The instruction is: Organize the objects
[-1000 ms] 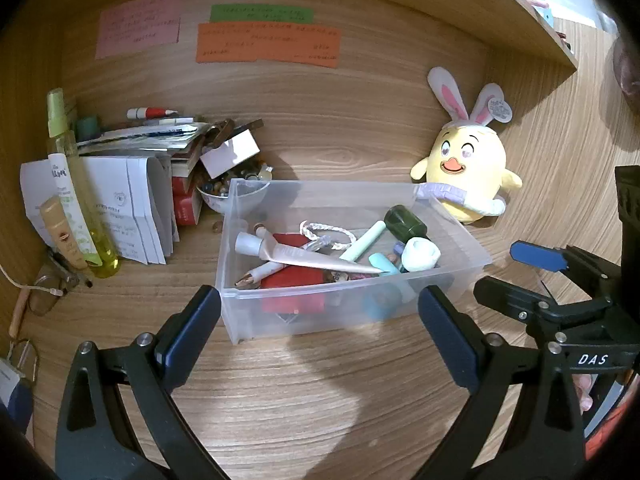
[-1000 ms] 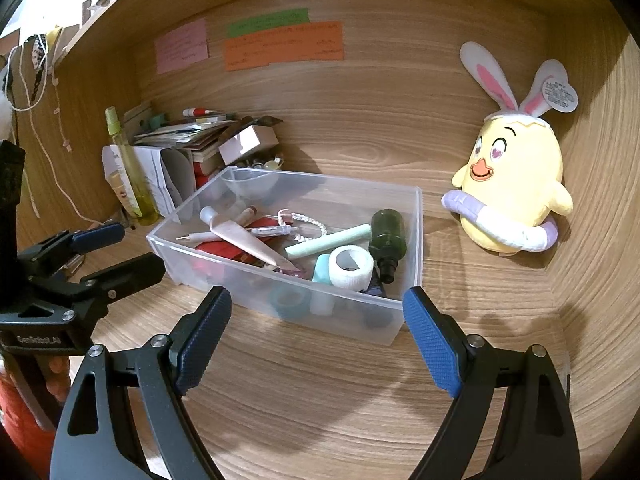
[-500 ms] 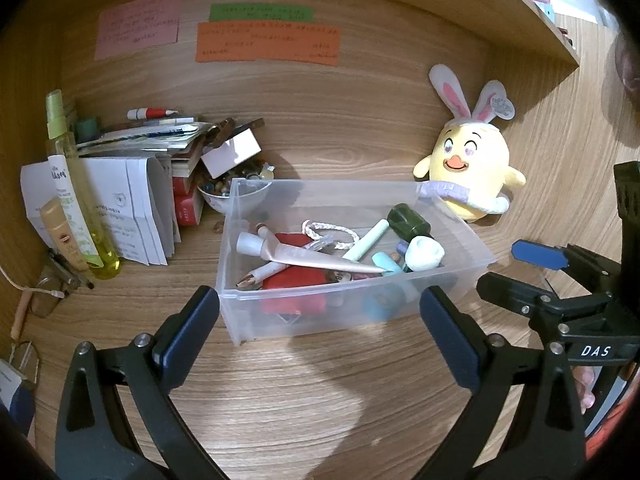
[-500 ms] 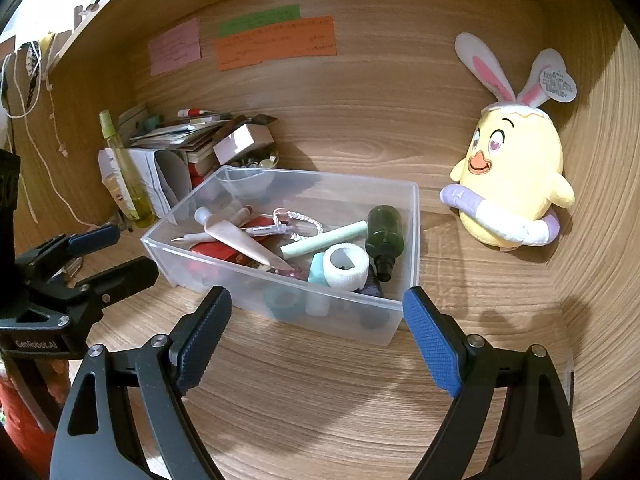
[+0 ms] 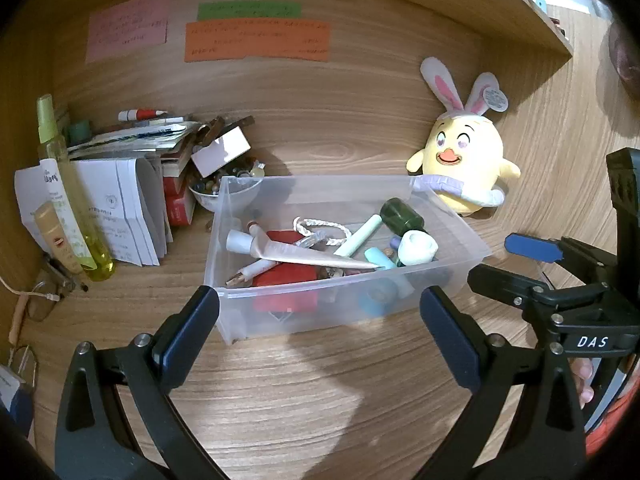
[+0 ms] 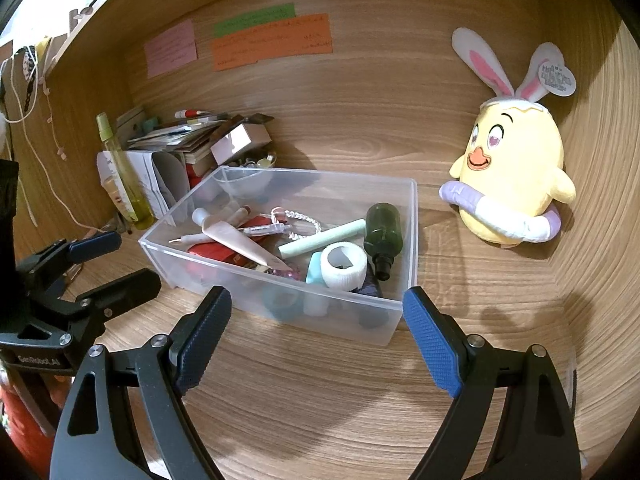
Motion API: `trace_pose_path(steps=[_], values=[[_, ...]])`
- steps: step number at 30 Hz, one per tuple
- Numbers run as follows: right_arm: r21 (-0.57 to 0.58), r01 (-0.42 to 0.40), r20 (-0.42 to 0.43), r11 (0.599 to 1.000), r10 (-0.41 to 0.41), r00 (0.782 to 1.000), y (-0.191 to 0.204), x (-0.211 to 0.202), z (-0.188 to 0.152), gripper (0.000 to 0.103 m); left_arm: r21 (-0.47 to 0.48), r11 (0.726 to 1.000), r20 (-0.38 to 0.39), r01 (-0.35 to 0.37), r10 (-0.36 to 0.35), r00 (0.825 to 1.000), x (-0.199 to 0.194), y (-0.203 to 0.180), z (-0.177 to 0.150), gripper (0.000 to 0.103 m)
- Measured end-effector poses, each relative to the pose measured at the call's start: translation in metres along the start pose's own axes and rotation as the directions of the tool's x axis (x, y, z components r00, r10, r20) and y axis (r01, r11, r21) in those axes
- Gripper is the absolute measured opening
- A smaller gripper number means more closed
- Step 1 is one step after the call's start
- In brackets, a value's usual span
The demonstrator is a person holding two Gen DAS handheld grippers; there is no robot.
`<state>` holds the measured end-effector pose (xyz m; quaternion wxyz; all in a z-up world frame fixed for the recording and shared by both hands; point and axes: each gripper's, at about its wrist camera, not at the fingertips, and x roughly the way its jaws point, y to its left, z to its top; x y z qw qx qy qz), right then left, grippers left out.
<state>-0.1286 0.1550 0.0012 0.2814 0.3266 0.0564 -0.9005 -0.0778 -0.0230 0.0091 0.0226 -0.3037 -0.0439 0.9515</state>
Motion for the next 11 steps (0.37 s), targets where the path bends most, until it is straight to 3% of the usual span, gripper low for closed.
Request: trace_pose_path(steps=[11], values=[[0.009,-0.005,-0.011,1.000,0.005,1.000,-0.0014,0.0044,-0.0001,0.086,-0.023,0.999,-0.003,-0.027,0.027,1.000,0.0020,0.0039,0.0005,0.102]])
